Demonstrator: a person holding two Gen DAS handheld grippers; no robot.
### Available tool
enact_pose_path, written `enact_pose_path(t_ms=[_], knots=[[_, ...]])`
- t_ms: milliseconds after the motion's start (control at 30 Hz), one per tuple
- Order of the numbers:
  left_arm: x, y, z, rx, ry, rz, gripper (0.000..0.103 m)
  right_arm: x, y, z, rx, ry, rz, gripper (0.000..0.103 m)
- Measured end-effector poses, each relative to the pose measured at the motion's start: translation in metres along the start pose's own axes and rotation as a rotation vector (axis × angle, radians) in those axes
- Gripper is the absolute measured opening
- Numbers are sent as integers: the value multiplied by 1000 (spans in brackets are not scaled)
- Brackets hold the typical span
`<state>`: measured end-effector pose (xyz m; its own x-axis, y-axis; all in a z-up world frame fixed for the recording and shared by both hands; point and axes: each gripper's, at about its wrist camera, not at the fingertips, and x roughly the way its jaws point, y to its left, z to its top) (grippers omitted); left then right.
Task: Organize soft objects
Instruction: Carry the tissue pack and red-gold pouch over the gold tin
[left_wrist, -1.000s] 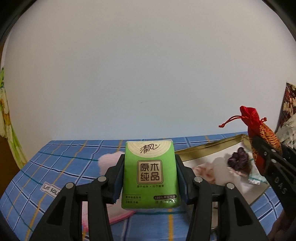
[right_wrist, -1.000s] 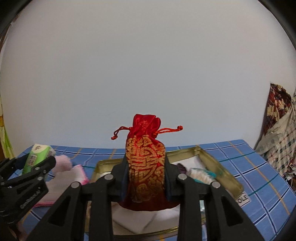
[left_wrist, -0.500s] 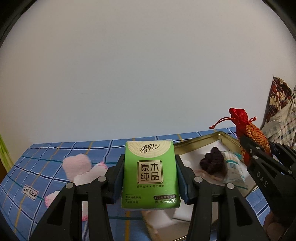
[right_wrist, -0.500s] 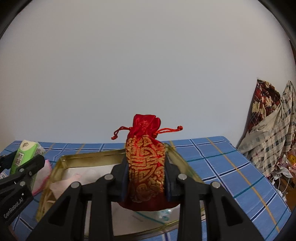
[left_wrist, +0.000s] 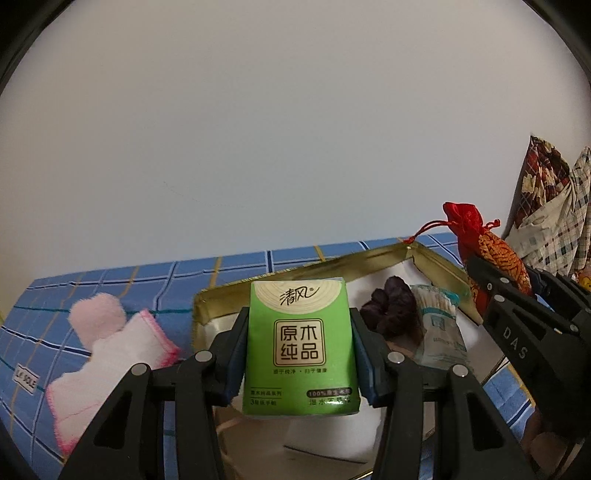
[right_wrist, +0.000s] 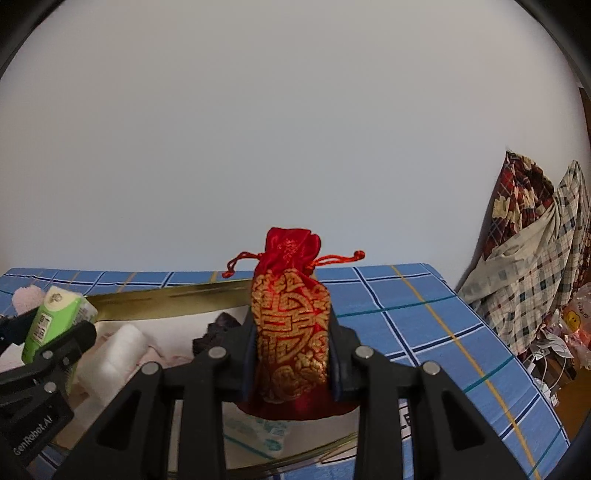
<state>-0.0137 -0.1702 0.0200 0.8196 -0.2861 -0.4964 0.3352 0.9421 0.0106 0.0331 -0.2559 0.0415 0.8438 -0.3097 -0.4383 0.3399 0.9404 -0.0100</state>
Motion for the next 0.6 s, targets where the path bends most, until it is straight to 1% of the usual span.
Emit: enact_pose_path(t_ms=[167,267,433,533,567,600], knots=[[12,-6,-4,3,31,-24,52,12,-3,-2,8,59,37,31],[12,-9,-3,12,27,-31,52,16,-2,-4,10,84,69,31],[13,-15,0,30,19,-37,52,22,-2,-7,15,112,85,31],[20,-18,3,35,20,-47,52,23,-2,-8,20,122,91,32],[24,-19,4,34,27,-53,52,24,-2,-9,17,123,90,32],[27,-19,4,36,35,-60,52,25,-2,-10,16,126,95,36]])
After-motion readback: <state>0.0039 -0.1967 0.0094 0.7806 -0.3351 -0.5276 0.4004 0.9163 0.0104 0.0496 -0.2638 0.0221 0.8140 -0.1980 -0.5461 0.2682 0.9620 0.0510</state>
